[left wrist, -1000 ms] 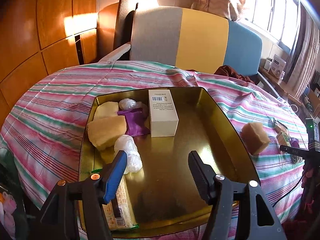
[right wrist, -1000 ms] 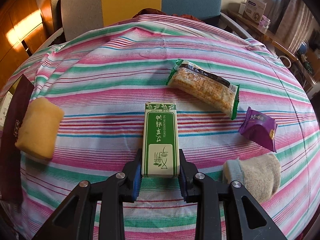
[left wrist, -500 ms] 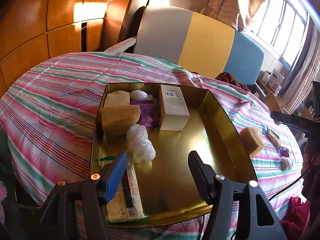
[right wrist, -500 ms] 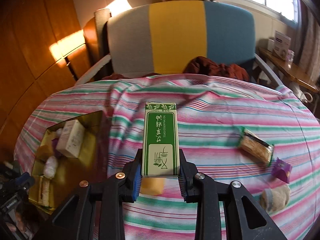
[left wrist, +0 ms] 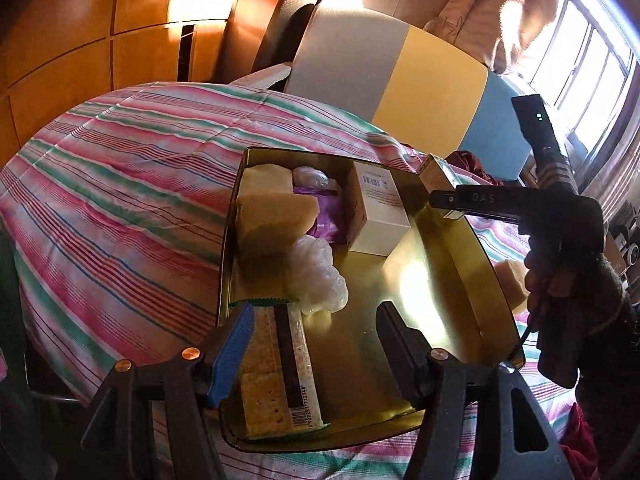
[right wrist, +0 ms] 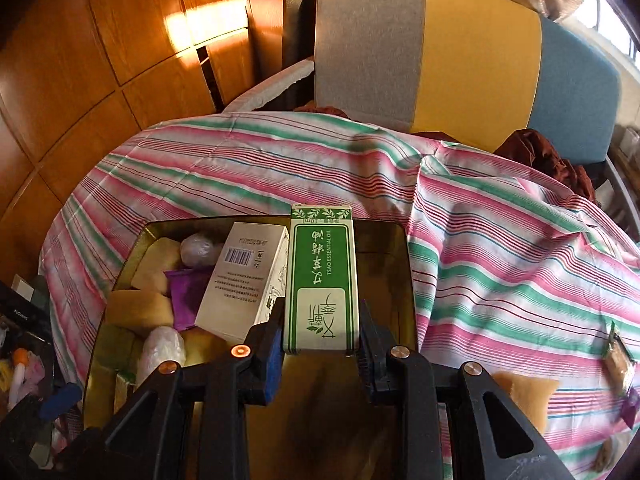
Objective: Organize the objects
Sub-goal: 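Carry the green box into the gold tray and open the right tool, then withdraw both tools from the tray toward the yellow sponge, then grasp the yellow sponge with the left tool and lift it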
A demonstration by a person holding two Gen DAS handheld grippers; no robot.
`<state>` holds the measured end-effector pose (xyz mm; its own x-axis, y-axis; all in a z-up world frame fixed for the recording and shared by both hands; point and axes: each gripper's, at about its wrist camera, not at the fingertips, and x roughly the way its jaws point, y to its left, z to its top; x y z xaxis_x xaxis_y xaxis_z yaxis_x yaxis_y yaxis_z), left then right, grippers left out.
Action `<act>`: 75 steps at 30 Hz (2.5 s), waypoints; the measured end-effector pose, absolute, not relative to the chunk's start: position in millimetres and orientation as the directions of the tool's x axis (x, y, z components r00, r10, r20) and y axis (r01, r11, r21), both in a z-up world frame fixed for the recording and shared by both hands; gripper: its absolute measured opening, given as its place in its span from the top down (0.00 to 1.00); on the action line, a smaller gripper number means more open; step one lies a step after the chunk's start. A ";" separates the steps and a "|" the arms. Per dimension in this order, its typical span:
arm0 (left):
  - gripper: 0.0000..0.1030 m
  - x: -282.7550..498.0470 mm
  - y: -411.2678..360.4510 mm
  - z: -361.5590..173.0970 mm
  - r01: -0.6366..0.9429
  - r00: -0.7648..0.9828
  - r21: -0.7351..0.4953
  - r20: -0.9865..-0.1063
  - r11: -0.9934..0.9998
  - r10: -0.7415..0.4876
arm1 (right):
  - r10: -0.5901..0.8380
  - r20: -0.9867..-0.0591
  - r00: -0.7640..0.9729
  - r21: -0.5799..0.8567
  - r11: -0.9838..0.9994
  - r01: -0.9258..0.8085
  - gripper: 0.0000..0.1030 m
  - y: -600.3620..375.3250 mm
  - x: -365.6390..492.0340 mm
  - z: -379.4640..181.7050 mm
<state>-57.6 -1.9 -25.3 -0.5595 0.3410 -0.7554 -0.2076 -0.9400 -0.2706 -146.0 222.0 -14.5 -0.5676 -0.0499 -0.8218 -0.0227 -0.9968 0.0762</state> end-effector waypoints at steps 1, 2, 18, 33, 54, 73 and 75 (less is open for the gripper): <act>0.38 -58.1 -3.2 -26.6 -0.204 -0.558 -0.272 -0.757 -0.940 0.340 | -0.040 -0.829 -0.558 0.069 -0.997 -0.031 0.70 220.7 -152.1 -19.3; 0.38 -58.3 -3.6 -27.2 -0.202 -0.556 -0.274 -0.758 -0.940 0.340 | -0.032 -0.837 -0.547 0.063 -0.997 -0.038 0.70 220.5 -157.4 -24.1; 0.38 -52.0 6.3 -26.8 -0.220 -0.557 -0.250 -0.761 -0.943 0.332 | -0.068 -0.831 -0.552 0.117 -0.992 -0.054 0.48 230.5 -140.4 -32.1; 0.38 -31.8 43.6 -8.1 -0.319 -0.581 -0.141 -0.752 -0.937 0.311 | -0.030 -0.749 -0.662 0.152 -0.980 -0.127 0.23 303.1 -35.5 7.1; 0.38 -16.1 128.8 -4.4 -0.490 -0.518 -0.052 -0.785 -0.870 0.339 | 0.284 -0.746 -0.602 0.179 -0.785 -0.593 0.00 538.6 96.0 -18.4; 0.38 -20.7 278.5 -4.4 -0.695 -0.378 -0.059 -0.817 -0.716 0.435 | 0.312 -0.693 -0.650 0.525 -0.399 -0.752 0.00 609.9 171.4 -23.0; 0.37 -31.0 293.9 -10.2 -0.683 -0.363 -0.076 -0.828 -0.727 0.427 | 0.316 -0.682 -0.660 0.552 -0.370 -0.748 0.00 613.3 177.5 -23.5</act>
